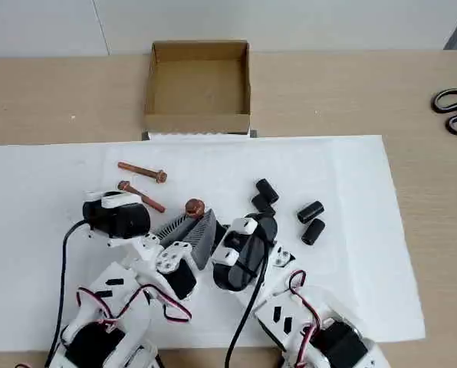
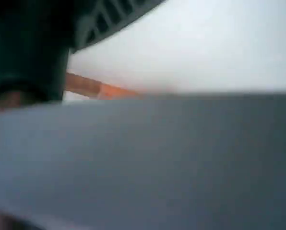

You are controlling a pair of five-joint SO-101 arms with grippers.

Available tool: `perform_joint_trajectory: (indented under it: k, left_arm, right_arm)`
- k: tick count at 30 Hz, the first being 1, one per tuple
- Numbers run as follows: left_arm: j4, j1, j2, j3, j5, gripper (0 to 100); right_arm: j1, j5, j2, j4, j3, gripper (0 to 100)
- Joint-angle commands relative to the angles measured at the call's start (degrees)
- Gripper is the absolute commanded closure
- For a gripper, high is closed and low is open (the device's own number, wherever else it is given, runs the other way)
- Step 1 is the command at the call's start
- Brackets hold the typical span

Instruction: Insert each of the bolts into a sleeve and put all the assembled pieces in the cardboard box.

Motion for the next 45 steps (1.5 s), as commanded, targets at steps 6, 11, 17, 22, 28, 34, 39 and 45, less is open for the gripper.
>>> perform_joint_trajectory:
  k: [6,11,17,22,28,34,39,45]
  left_arm:
    - [6.9,6.8,-0.7,-0.5,-3.2,100]
    - [6.9,7.0,-0.7,-0.5,-6.2,100]
    - [7.6,4.9,-0.7,-0.5,-6.9,87]
    - [11.9,4.6,-0.7,-0.7,-6.9,71]
    - [12.0,3.5,-0.7,-0.9,-10.3,71]
    - [12.0,-5.6,-0.7,-1.5,-19.3,71]
    - [12.2,-7.9,-0.7,-4.4,-21.1,71]
    - [12.3,-8.4,-0.7,-9.4,-20.8,71]
  right_arm:
    - [0.0,-0.1,-0.6,-1.6,-4.6,99.5]
    - [0.0,-0.1,-0.6,-1.6,-4.6,99.5]
    - [0.0,-0.1,-0.6,-1.4,-4.6,99.5]
    - [0.0,-0.1,-0.6,-1.3,-4.3,99.5]
    - [0.0,-0.1,-0.5,-1.3,-4.2,99.5]
    - [0.0,-0.1,-0.4,-1.2,-4.1,99.5]
    - [0.0,-0.2,-0.6,-1.2,-2.8,99.5]
    - [0.0,-0.2,-0.6,-1.2,-1.6,99.5]
